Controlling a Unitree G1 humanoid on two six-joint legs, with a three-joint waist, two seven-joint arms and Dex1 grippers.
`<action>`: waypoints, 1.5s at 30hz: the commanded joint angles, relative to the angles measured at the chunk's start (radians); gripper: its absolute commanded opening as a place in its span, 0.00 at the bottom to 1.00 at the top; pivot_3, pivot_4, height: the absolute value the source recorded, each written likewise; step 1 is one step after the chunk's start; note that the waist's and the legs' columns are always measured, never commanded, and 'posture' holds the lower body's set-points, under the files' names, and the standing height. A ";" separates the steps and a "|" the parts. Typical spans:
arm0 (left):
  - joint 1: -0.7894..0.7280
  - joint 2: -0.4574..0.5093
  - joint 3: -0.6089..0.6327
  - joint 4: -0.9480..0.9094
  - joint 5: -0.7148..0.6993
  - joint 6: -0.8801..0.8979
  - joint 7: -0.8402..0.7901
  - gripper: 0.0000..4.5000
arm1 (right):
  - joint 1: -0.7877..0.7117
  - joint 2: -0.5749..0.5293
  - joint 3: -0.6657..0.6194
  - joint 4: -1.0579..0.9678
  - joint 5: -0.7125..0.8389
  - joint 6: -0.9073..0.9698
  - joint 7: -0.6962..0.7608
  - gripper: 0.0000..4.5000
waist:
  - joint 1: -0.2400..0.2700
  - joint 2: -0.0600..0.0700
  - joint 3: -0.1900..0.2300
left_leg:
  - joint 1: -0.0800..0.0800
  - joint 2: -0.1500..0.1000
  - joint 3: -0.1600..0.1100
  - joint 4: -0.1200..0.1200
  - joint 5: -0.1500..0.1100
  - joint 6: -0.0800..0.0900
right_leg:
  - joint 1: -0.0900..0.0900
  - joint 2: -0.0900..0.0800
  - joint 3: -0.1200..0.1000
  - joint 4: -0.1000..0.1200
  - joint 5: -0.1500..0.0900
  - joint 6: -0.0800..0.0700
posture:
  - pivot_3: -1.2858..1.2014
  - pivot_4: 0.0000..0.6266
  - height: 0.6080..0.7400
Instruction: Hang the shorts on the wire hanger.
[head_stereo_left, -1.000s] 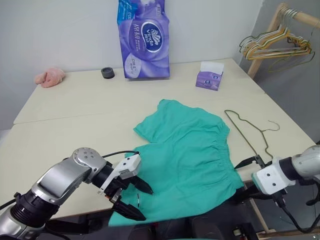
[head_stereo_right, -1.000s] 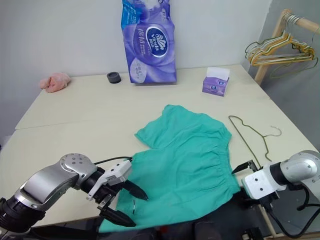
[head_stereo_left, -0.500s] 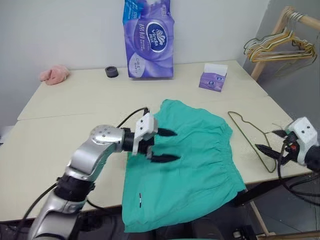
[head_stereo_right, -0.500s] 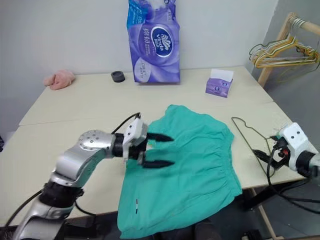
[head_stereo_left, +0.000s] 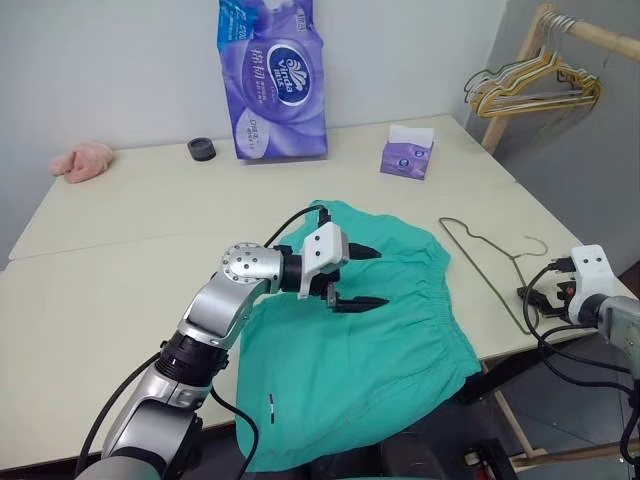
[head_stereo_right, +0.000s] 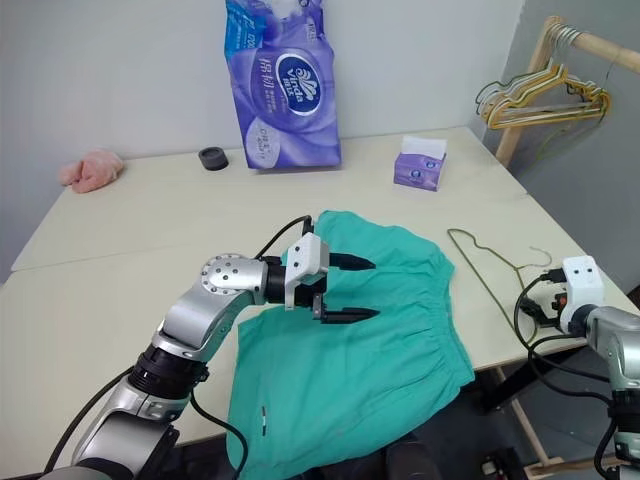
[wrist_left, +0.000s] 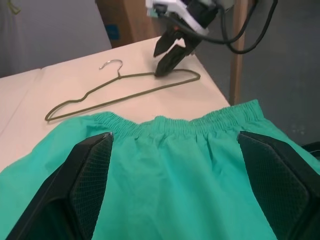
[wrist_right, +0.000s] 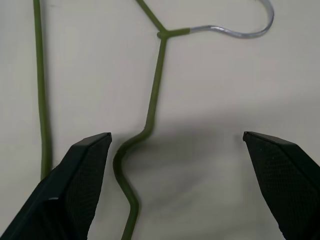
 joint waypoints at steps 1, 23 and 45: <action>-0.017 -0.005 0.002 -0.051 -0.007 0.018 0.008 0.93 | -0.019 -0.039 0.004 -0.024 -0.004 0.003 0.030 1.00 | -0.002 0.000 0.000 | 0.000 0.000 0.000 0.000 0.000 0.000 | 0.000 0.000 0.000 0.000 0.000 0.001 | 0.43 0.12 1.00; -0.025 -0.018 0.001 -0.049 -0.004 0.046 0.017 0.94 | 0.114 -0.035 0.033 -0.150 0.038 0.209 0.046 0.17 | -0.004 -0.006 -0.004 | 0.000 0.001 0.000 0.000 0.000 0.000 | 0.000 0.001 0.000 -0.001 -0.003 0.006 | 0.43 0.12 1.00; -0.352 -0.005 0.299 0.581 -0.007 0.051 0.236 0.97 | -0.063 -0.222 0.072 -0.129 -0.277 -0.448 -0.043 0.00 | -0.011 -0.005 -0.006 | -0.002 -0.001 0.005 -0.002 -0.001 0.000 | -0.001 0.001 0.007 -0.015 0.005 0.016 | 0.43 0.11 1.00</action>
